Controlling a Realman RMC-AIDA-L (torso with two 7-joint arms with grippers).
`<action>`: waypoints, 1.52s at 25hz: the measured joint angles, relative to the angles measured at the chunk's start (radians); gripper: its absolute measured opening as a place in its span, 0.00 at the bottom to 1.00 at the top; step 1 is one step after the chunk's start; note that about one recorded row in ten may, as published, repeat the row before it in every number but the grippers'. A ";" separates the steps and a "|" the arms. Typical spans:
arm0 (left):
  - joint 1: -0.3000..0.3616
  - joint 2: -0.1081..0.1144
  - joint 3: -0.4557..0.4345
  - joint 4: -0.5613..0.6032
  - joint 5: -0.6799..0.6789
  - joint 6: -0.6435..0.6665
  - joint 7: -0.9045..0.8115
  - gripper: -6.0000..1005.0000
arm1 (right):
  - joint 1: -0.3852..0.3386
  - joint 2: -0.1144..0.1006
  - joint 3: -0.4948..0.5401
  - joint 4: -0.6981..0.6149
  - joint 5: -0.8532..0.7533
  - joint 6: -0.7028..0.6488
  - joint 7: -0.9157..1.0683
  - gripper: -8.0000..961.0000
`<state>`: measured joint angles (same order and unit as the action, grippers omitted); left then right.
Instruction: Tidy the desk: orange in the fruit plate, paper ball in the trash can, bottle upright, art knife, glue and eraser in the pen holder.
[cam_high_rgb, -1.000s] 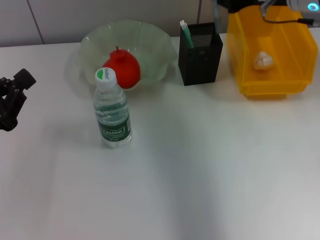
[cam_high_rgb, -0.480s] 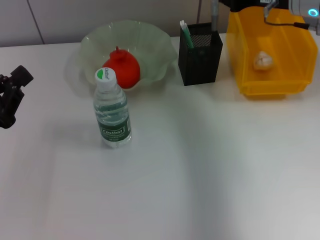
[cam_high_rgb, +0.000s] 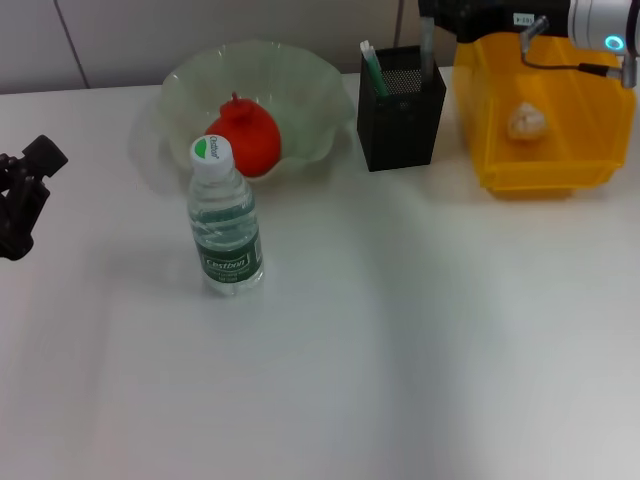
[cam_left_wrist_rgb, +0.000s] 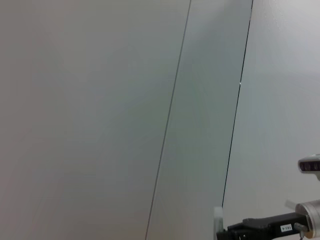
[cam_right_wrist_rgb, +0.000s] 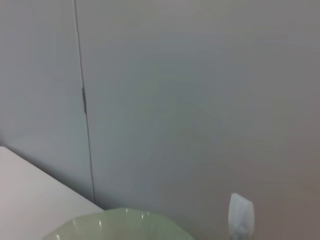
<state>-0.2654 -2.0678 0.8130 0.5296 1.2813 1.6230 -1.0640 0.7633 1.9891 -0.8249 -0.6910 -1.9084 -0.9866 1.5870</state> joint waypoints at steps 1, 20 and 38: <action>0.000 0.000 0.000 -0.001 0.000 0.000 0.001 0.03 | 0.001 0.000 0.000 0.007 0.000 0.003 -0.003 0.15; 0.006 0.002 0.000 -0.011 0.000 0.001 0.003 0.03 | 0.053 -0.024 -0.003 0.136 -0.004 0.049 -0.004 0.15; -0.005 0.000 0.000 -0.011 -0.001 -0.005 0.013 0.03 | 0.082 -0.060 -0.010 0.213 -0.024 0.047 0.059 0.15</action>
<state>-0.2708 -2.0677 0.8130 0.5185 1.2807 1.6181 -1.0509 0.8453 1.9287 -0.8348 -0.4781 -1.9319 -0.9397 1.6458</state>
